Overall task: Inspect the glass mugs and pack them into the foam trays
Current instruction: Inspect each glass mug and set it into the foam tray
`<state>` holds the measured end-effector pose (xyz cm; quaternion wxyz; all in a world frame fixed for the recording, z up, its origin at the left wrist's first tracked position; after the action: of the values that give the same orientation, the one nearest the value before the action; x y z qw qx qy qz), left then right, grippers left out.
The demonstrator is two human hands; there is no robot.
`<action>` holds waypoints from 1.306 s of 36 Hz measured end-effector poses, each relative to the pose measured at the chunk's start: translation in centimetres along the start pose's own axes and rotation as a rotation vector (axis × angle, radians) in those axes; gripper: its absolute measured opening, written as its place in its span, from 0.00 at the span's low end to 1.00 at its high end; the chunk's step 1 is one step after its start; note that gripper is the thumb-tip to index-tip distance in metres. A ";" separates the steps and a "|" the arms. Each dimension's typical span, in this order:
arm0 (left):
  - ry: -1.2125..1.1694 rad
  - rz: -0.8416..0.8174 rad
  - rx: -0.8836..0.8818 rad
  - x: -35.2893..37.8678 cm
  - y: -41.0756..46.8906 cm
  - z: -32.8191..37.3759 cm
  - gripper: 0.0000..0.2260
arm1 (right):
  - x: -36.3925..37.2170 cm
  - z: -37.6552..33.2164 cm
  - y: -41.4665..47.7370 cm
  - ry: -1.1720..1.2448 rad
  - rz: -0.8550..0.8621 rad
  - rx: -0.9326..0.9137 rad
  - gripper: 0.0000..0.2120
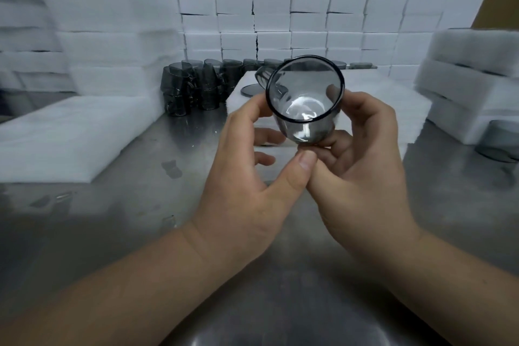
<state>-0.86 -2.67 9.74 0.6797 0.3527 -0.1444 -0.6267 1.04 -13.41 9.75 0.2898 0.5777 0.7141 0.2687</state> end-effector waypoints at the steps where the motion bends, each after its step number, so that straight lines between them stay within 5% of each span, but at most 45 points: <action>1: -0.016 0.000 -0.003 0.0 0.0 0.0 0.27 | 0.1 -0.1 0.0 0.002 -0.008 -0.005 0.25; 8: -0.087 -0.038 -0.011 0.2 0.3 -0.1 0.31 | 0.8 -0.6 -0.2 0.047 -0.046 -0.066 0.25; 15: -0.272 -0.004 -0.022 -0.2 0.5 -0.2 0.20 | 1.6 -1.0 -0.8 -0.040 -0.111 -0.127 0.22; 21: -0.548 0.009 -0.070 -0.1 0.7 -1.4 0.35 | 1.7 -1.7 -0.7 -0.155 -0.139 -0.163 0.20; 29: -0.767 0.098 -0.163 -0.4 1.0 -2.7 0.10 | 1.9 -3.0 -1.1 -0.264 -0.143 -0.262 0.10; 33: -0.893 0.129 -0.215 -0.3 0.9 -3.5 0.10 | 2.0 -3.4 -1.2 -0.264 -0.146 -0.292 0.09; 41: -0.853 0.152 -0.238 -0.5 0.8 -3.9 0.12 | 2.1 -3.6 -1.3 -0.262 -0.169 -0.288 0.11; 47: -0.576 0.229 -0.190 -2.4 1.0 -3.3 0.16 | 0.5 -4.4 -0.8 -0.367 -0.053 -0.321 0.11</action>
<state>1.58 0.53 8.66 0.7067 0.0771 -0.3104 -0.6310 -2.80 -13.25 12.19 0.5096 0.5444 0.6128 0.2615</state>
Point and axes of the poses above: each hand's wrist, its own y-axis towards the middle knuckle, its own x-axis out of the palm, z = x × y, the point moved 9 cm from there along y, towards the middle knuckle, and after that the axes turned 5 degrees about -z, right-handed, at the moved point
